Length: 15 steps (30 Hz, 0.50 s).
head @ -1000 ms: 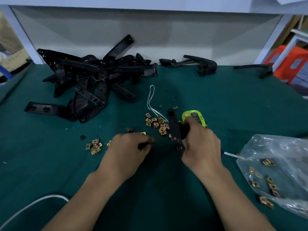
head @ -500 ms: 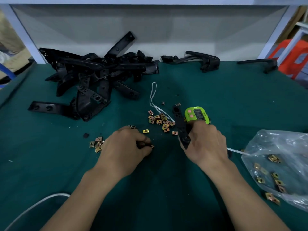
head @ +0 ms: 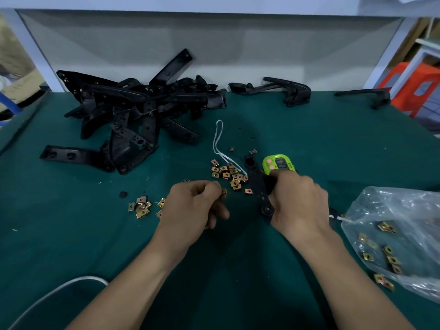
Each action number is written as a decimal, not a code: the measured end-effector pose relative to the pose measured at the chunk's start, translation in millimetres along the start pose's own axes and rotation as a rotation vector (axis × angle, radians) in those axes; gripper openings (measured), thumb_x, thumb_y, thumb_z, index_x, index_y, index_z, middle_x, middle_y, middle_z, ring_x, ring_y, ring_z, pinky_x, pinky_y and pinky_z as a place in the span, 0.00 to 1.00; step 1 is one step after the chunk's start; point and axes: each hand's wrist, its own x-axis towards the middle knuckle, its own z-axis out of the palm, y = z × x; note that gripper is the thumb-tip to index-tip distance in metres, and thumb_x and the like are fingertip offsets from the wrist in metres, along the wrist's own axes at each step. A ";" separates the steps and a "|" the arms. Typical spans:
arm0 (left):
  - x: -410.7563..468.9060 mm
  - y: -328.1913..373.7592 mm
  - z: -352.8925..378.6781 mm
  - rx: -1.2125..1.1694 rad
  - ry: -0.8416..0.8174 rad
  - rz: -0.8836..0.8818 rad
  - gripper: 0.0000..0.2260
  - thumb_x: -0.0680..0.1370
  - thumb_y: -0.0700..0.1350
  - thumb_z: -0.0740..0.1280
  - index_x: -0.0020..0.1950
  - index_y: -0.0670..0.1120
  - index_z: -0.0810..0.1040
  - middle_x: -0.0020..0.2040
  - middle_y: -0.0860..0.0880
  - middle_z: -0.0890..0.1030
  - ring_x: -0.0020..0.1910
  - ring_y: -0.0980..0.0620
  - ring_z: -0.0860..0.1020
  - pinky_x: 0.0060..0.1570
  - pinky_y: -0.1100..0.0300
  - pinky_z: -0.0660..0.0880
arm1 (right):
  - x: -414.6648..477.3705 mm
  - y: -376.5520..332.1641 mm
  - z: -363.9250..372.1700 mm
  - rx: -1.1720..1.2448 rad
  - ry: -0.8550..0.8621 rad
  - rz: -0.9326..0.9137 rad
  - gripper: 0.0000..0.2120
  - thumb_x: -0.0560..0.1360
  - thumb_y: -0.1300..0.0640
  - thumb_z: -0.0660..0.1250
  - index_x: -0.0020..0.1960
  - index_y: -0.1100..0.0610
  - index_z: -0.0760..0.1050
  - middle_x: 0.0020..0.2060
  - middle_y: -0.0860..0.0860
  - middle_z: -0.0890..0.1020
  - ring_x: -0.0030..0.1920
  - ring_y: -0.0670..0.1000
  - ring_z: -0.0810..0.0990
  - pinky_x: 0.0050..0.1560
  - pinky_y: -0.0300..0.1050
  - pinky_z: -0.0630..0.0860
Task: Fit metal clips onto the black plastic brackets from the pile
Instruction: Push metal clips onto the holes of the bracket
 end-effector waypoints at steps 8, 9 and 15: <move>-0.2 6.8 -0.5 -0.415 -0.093 -0.135 0.11 0.77 0.47 0.71 0.36 0.44 0.85 0.35 0.41 0.83 0.29 0.50 0.80 0.28 0.63 0.76 | 0.3 -5.0 8.5 -0.069 0.005 -0.069 0.10 0.67 0.59 0.66 0.46 0.47 0.74 0.26 0.47 0.64 0.32 0.57 0.67 0.33 0.46 0.61; 0.3 7.3 -0.9 -0.431 -0.097 -0.143 0.11 0.75 0.48 0.72 0.36 0.44 0.85 0.36 0.40 0.84 0.30 0.50 0.81 0.28 0.63 0.77 | 1.3 -6.0 9.5 -0.081 0.002 -0.072 0.10 0.67 0.59 0.66 0.46 0.47 0.74 0.26 0.47 0.64 0.32 0.57 0.67 0.33 0.46 0.61; 0.0 6.7 -4.1 -0.452 -0.134 -0.121 0.09 0.69 0.49 0.74 0.41 0.45 0.87 0.38 0.41 0.85 0.34 0.49 0.83 0.33 0.63 0.79 | 0.0 -13.9 7.9 -0.084 -0.054 -0.071 0.11 0.70 0.58 0.68 0.49 0.46 0.74 0.36 0.48 0.78 0.43 0.56 0.82 0.36 0.44 0.64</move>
